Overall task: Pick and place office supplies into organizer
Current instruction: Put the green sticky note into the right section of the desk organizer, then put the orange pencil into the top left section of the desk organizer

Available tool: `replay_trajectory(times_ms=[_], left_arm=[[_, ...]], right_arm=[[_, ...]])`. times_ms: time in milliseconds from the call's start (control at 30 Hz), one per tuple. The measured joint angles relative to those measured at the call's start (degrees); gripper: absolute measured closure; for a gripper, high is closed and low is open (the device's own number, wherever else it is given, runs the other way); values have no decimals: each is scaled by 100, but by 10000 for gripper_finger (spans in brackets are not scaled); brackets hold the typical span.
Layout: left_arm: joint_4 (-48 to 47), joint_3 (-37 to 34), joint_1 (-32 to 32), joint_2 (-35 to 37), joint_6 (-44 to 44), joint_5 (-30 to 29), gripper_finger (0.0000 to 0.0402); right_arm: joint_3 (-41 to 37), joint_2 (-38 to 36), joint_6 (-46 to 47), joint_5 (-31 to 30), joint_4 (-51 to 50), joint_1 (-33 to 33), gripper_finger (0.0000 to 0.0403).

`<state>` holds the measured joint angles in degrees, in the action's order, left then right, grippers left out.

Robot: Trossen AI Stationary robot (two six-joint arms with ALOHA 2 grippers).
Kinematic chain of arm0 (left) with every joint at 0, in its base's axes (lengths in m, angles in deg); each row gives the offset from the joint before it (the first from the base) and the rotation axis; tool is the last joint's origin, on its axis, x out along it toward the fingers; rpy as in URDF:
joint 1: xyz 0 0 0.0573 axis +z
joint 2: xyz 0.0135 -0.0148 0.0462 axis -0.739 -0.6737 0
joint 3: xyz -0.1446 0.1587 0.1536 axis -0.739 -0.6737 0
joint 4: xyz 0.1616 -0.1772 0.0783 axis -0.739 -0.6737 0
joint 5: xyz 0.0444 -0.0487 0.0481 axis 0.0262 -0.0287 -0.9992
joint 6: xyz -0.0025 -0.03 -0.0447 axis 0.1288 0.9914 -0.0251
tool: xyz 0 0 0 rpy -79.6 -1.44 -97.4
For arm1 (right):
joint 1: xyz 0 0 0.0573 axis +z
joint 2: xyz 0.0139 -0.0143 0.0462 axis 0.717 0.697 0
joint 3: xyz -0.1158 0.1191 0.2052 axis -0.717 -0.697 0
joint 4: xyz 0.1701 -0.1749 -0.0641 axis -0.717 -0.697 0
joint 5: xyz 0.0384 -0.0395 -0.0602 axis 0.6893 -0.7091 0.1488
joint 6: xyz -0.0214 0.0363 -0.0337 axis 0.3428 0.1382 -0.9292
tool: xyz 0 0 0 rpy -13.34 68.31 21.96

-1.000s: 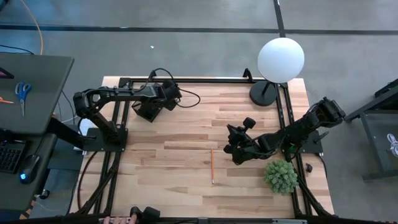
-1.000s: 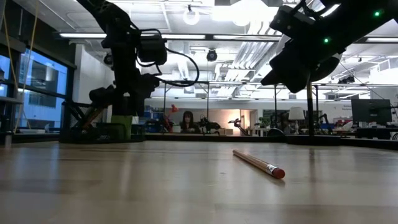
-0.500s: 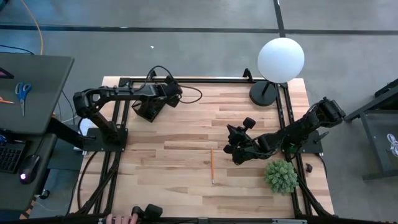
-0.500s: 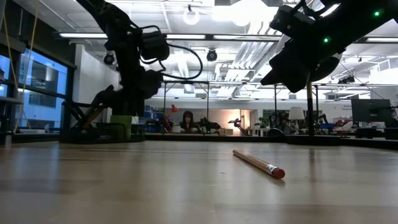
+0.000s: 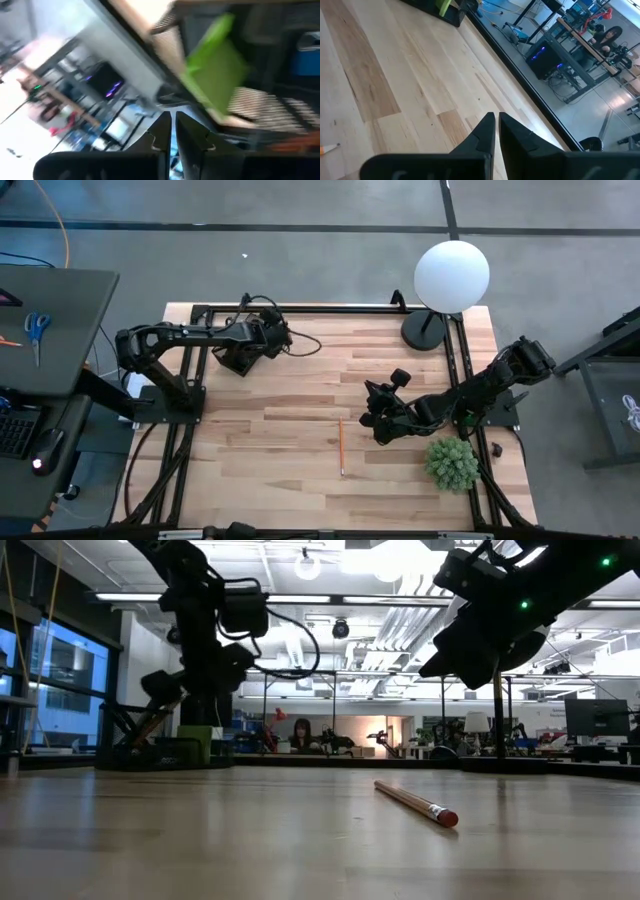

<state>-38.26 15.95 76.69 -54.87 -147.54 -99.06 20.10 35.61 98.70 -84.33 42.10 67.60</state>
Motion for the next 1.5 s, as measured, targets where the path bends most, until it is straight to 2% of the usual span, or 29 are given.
replay_trajectory(times_ms=[100,233,467,933,1500], left_arm=[[-608,-2,-73,-2,485,262,390],[-958,-3,-148,21,1142,350,399],[-1158,-2,109,-72,1670,1874,400],[367,-2,1003,-517,1047,1418,401],[746,-2,745,-570,642,1154,401]], right_arm=[[0,0,32,23,-2,18,386],[0,0,12,23,1,18,386],[0,0,10,23,50,-3,387],[0,0,10,171,87,-1,387],[0,0,32,190,87,-1,387]])
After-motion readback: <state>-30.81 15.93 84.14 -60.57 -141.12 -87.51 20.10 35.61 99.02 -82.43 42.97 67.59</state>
